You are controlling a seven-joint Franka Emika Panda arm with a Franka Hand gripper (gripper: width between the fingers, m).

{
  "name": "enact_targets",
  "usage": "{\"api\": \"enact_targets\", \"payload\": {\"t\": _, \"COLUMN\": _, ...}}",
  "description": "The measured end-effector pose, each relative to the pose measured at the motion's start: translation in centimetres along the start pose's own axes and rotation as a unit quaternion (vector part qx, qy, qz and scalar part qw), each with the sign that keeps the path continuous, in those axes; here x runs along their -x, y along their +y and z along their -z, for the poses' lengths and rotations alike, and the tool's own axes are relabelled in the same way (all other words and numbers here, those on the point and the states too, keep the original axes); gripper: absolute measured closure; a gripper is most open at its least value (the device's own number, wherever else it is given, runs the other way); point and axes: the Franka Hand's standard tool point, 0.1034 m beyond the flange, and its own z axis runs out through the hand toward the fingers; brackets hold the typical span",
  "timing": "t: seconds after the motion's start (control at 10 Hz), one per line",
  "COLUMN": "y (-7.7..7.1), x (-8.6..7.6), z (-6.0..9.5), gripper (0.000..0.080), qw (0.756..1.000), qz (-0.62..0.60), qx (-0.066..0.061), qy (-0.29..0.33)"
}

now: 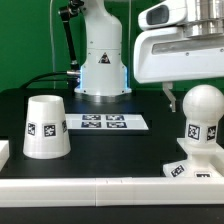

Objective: Assemble lamp

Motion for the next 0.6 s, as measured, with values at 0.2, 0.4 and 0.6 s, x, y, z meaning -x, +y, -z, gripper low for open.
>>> {"api": "enact_targets", "payload": {"t": 0.2, "y": -0.05, "x": -0.05, "z": 0.03, "gripper": 0.0100, "qw": 0.985, "qz": 0.174, "qx": 0.012, "qy": 0.002}}
{"api": "enact_targets", "payload": {"t": 0.4, "y": 0.01, "x": -0.14, "z": 0.05, "gripper": 0.0100, "qw": 0.957, "qz": 0.291, "qx": 0.017, "qy": -0.006}}
{"api": "enact_targets", "payload": {"t": 0.6, "y": 0.17, "x": -0.14, "z": -0.03, "gripper": 0.0100, "qw": 0.937, "qz": 0.349, "qx": 0.018, "qy": -0.006}}
